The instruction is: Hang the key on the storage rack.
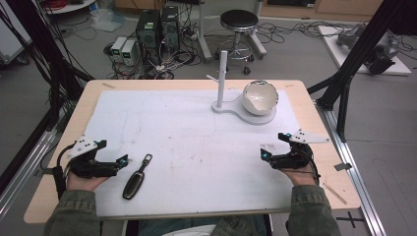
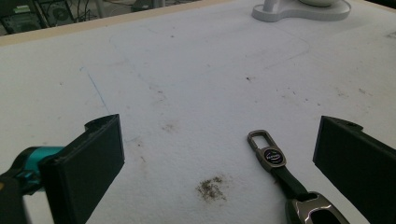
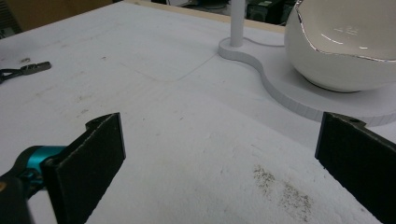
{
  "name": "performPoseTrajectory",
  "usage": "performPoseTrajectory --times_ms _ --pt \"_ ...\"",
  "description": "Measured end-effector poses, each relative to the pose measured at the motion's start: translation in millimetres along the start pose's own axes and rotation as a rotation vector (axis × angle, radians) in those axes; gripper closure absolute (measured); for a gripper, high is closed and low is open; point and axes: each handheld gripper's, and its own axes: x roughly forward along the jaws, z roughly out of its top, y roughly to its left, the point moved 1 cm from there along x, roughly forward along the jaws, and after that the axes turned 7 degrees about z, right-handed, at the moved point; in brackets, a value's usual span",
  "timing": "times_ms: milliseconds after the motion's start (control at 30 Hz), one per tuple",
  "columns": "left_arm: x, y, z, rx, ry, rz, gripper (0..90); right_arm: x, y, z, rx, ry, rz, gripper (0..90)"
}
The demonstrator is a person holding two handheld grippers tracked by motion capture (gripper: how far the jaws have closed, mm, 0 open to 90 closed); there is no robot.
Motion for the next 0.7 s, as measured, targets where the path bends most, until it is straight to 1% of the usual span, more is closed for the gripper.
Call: performPoseTrajectory --times_ms 33,167,233,300,333,400,433,467,567,600,700 --pt "0.2 0.6 -0.1 0.000 0.003 -0.001 2.3 1.0 -0.3 -0.3 -0.001 0.008 0.003 0.5" --pt "0.1 0.3 -0.4 0.006 0.009 -0.001 2.3 2.0 -1.0 -0.3 -0.007 0.007 -0.002 0.5" --pt "0.5 -0.3 -0.6 0.005 0.009 -0.002 2.4 2.1 -0.4 -0.5 -0.001 0.011 0.001 0.5" --pt "1.2 -0.6 -1.0 0.017 0.021 0.000 2.3 2.5 -0.3 -0.9 -0.007 0.019 -0.005 0.5" --pt "1.3 -0.9 -1.0 0.019 0.022 -0.004 2.4 2.6 0.5 -0.9 -0.003 0.023 -0.004 0.5" --pt "1.5 -1.3 -1.1 0.019 0.025 -0.006 2.4 3.3 0.1 -1.0 -0.011 0.021 -0.007 0.5" --pt "1.5 -1.3 -1.1 0.019 0.025 -0.006 2.4 3.3 0.1 -1.0 -0.011 0.021 -0.007 0.5" --pt "1.4 -1.3 -1.1 0.020 0.027 -0.006 2.4 3.9 0.7 -0.9 0.001 0.025 0.000 0.5" --pt "1.1 -1.5 -1.0 0.020 0.031 -0.002 2.4 5.3 0.4 -0.4 -0.001 0.022 -0.003 0.5" --pt "0.9 -1.8 -0.9 0.020 0.032 0.000 2.4 5.9 0.2 -0.4 -0.010 0.023 -0.006 0.5" --pt "0.7 -2.8 -0.6 0.018 0.031 0.000 2.3 6.5 2.0 -0.1 -0.006 0.029 -0.005 0.5"
